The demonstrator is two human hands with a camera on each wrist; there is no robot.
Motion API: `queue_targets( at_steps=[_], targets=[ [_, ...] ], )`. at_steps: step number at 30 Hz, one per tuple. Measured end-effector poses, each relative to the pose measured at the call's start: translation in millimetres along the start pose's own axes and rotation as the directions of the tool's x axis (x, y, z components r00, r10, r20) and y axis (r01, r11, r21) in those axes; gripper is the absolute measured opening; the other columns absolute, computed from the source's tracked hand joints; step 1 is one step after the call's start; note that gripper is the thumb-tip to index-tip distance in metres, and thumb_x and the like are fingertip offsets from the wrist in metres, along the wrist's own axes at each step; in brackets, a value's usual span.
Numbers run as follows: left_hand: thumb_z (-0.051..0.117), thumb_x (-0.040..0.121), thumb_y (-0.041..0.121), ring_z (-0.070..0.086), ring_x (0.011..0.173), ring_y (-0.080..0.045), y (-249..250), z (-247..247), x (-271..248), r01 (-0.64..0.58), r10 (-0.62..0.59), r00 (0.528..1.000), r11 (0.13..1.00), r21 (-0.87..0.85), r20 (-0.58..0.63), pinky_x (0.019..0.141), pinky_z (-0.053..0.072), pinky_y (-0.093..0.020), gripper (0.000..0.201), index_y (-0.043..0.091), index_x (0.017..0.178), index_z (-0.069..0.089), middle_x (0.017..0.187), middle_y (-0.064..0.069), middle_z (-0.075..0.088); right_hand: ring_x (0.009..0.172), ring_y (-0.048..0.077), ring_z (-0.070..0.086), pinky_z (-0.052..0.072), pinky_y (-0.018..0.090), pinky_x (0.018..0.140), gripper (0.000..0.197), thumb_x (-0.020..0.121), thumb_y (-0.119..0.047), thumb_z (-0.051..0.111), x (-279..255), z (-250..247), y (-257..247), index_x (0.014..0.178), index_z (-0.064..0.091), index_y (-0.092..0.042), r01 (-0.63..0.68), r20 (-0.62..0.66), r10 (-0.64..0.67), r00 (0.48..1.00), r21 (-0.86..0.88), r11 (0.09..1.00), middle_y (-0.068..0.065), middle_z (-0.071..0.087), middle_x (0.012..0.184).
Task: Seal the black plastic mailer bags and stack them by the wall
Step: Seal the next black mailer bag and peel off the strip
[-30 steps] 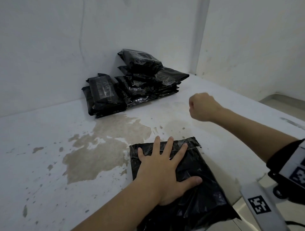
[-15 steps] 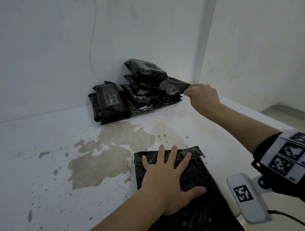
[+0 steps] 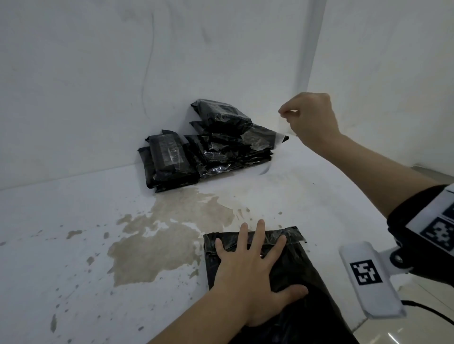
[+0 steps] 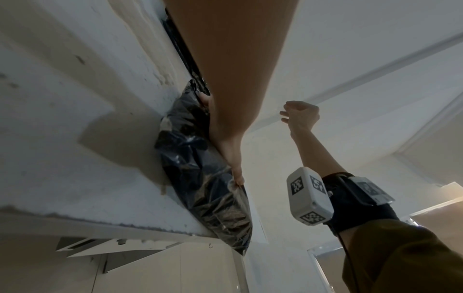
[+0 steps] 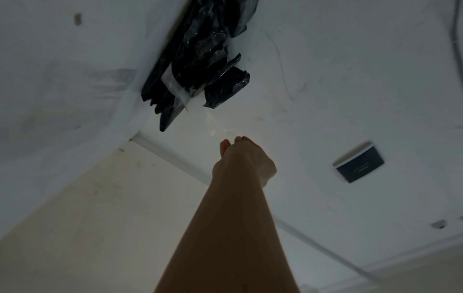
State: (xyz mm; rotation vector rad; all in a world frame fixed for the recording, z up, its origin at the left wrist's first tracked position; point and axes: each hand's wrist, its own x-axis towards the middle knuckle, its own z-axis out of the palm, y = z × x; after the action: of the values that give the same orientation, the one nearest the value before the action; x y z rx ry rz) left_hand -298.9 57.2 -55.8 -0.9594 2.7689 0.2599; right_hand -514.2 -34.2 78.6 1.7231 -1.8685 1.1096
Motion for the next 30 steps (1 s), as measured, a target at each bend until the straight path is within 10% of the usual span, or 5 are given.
queue_targets(
  at_steps=[8,17,21,25,30],
  targets=[
    [0.012,0.076,0.083,-0.024,0.144,-0.026,3.0,1.3,-3.6,0.019,-0.015,0.996,0.999,0.039,-0.088,0.109,-0.011,-0.067,0.088,0.041,0.146,-0.020,0.160,0.000,-0.004,0.073,0.016,0.061,0.045,0.013,0.070,0.015,0.081,0.003,0.065,-11.5,-32.1,-29.1,0.090,0.076,-0.003,0.196,-0.053,-0.190,0.980,0.133,0.972,0.014,0.073,0.088],
    [0.002,0.062,0.086,0.022,0.142,-0.024,5.5,2.0,-7.8,-0.020,0.037,0.954,0.998,0.062,-0.296,0.117,0.016,-0.041,0.119,0.008,0.150,0.022,0.155,-0.008,0.027,0.068,0.024,0.067,0.054,0.031,0.074,0.011,0.078,0.000,0.068,-22.1,-57.7,-57.3,0.087,0.076,-0.002,0.327,-0.126,-0.309,0.943,0.171,0.929,0.012,0.074,0.082],
    [0.000,0.068,0.090,0.054,0.102,-0.020,2.5,11.1,-6.0,-0.011,0.024,0.866,0.999,0.030,-0.499,0.083,0.051,-0.034,0.113,0.010,0.110,0.068,0.107,-0.002,0.059,0.068,0.025,0.068,0.057,0.036,0.072,0.009,0.078,-0.001,0.070,-25.3,-61.2,-64.6,0.085,0.076,-0.002,0.367,-0.151,-0.342,0.927,0.187,0.911,0.011,0.073,0.081],
    [0.003,0.066,0.092,0.045,0.101,-0.014,3.3,6.6,-12.1,-0.024,-0.031,0.866,0.994,-0.104,-0.500,0.088,0.039,-0.029,0.104,0.019,0.117,0.056,0.108,0.003,0.057,0.067,0.023,0.068,0.056,0.033,0.072,0.008,0.078,-0.003,0.070,-29.3,-62.4,-71.7,0.083,0.076,-0.003,0.395,-0.155,-0.371,0.916,0.181,0.900,0.010,0.074,0.079],
    [0.016,0.090,0.067,0.057,0.081,-0.003,-11.9,-7.2,-12.0,-0.127,-0.320,0.866,0.604,-0.787,-0.385,0.074,0.036,-0.022,0.057,0.021,0.110,0.043,0.089,0.002,0.070,0.065,0.013,0.066,0.051,0.011,0.070,0.006,0.077,-0.001,0.069,-34.8,-65.9,-80.3,0.080,0.074,-0.002,0.423,-0.147,-0.397,0.906,0.246,0.872,0.007,0.073,0.076]
  ],
)
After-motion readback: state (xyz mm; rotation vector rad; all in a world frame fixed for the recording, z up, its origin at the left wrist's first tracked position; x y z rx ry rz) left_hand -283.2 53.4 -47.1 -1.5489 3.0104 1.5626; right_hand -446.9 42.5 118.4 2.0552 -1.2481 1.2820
